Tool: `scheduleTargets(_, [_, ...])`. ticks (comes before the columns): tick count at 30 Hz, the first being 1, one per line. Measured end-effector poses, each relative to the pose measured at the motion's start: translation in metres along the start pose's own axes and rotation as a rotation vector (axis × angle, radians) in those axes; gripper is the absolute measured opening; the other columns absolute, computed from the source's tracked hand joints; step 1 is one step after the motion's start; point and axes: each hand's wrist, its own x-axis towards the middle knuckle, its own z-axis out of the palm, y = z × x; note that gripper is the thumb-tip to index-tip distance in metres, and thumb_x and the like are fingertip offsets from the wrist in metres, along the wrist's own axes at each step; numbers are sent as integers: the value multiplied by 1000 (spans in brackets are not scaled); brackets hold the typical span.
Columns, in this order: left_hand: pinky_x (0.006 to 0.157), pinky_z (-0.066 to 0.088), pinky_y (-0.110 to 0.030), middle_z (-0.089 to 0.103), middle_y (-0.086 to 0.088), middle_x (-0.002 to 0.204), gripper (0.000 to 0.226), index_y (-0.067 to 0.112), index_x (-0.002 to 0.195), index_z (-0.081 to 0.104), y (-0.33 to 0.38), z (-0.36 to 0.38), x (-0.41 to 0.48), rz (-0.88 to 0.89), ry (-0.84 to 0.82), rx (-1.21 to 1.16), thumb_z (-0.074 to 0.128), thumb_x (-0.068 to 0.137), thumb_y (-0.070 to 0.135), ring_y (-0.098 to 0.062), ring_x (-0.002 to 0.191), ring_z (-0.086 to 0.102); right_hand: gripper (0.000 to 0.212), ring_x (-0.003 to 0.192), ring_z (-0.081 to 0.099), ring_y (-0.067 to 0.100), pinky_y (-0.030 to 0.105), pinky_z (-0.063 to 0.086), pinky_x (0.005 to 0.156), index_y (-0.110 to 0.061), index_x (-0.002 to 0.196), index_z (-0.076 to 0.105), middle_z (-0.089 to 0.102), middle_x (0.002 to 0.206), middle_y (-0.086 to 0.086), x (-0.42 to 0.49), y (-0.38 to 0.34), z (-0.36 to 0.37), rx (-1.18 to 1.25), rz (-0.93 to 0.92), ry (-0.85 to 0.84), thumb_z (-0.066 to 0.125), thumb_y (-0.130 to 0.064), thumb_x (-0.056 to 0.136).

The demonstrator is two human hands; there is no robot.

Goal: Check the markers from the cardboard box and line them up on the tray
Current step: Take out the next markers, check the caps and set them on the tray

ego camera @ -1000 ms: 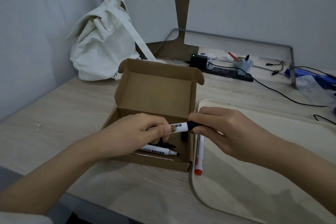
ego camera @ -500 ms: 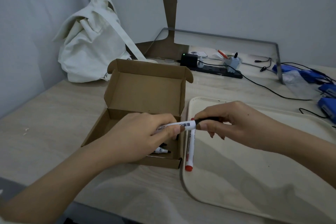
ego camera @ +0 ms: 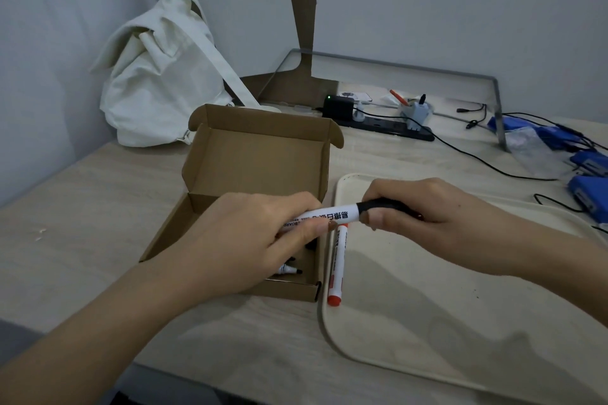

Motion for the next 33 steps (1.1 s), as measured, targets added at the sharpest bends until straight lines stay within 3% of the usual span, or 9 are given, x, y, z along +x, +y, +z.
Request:
scheduleTargets(3, [34,25,-7,27,23,48,33,23,86,60,9,-5,-1,68,4,123,32,90,40,3,34,26,29,51,41,5,11,34,50,-21,70,55,46,58,-13,-3,1,2,203,62,-24,42,-38,89])
scheduleTargets(6, [35,24,-16,50,11,52,33,18,80,61,13,-5,0,159,25,279,35,90,35,-6,36,38,34,45,25,7,16,24,43,-14,65,54,28,51,-7,-5,7,5,575,195,-168,45,-38,88])
scheduleTargets(9, [34,26,-19,54,11,54,32,19,82,62,15,2,1,141,25,298,36,90,36,-7,38,43,36,47,14,12,21,15,45,-12,67,54,18,55,-2,-3,12,3,763,341,-300,49,-42,86])
scheduleTargets(15, [55,45,-19,50,12,58,30,35,95,50,9,26,7,-168,80,-148,29,88,56,-9,68,55,56,39,26,10,16,24,37,-14,78,66,35,50,-2,9,10,-9,689,448,-203,42,-64,74])
scheduleTargets(18, [45,38,-13,46,11,54,37,33,96,50,13,33,11,-282,63,-364,28,80,58,-3,54,50,65,42,41,10,18,36,40,-18,103,64,54,62,2,5,15,-8,731,431,-105,42,-67,68])
scheduleTargets(21, [49,38,-19,47,7,57,48,30,96,53,17,38,15,-329,39,-573,28,71,63,-4,50,44,53,52,50,10,21,47,48,-20,102,66,68,78,-1,1,16,3,785,400,-36,52,-59,69])
scheduleTargets(23, [55,39,-28,49,0,62,41,34,90,54,18,44,18,-350,33,-674,30,72,63,-8,55,45,39,53,52,9,21,50,52,-17,96,69,70,85,-1,0,15,12,844,399,32,58,-47,74])
scheduleTargets(27, [51,35,-21,46,11,56,22,43,72,55,22,55,24,-409,24,-831,37,82,52,-1,49,41,27,56,55,9,19,52,55,-5,95,68,67,81,-1,-1,17,22,926,409,153,58,-28,84])
scheduleTargets(33, [48,36,-18,49,10,57,23,22,88,59,31,66,29,-450,9,-930,39,93,33,-1,47,42,29,57,57,11,23,54,56,-6,97,67,68,78,-2,-2,23,29,991,429,242,60,-29,82])
